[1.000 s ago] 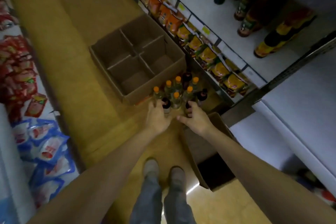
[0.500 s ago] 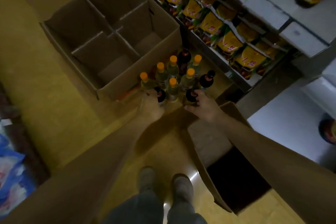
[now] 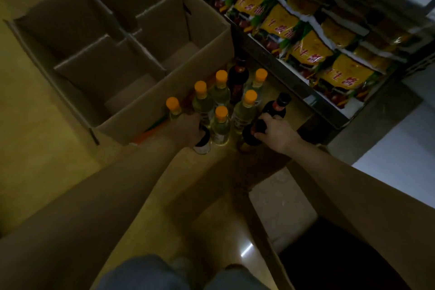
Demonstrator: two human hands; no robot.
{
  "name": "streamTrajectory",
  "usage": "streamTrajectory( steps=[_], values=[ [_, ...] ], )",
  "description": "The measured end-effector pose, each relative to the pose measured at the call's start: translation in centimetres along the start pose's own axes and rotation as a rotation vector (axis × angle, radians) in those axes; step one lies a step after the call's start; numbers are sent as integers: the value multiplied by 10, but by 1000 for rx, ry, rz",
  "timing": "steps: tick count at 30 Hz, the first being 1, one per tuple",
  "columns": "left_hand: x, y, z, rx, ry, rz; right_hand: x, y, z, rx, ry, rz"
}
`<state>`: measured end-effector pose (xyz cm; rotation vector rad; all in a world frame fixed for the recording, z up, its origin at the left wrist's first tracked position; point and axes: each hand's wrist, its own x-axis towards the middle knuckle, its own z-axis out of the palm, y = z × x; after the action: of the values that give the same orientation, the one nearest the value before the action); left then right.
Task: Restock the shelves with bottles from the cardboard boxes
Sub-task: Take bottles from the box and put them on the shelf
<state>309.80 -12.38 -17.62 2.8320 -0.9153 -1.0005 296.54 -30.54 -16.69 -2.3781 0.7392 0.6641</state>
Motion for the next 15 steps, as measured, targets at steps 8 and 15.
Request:
streamTrajectory(
  steps=[8,15],
  values=[
    [21,-7,20,87,84,130,23,-2,16,-155,24,-56],
    [16,-2,34,333,334,69,24,-1,30,-296,232,-117]
  ],
)
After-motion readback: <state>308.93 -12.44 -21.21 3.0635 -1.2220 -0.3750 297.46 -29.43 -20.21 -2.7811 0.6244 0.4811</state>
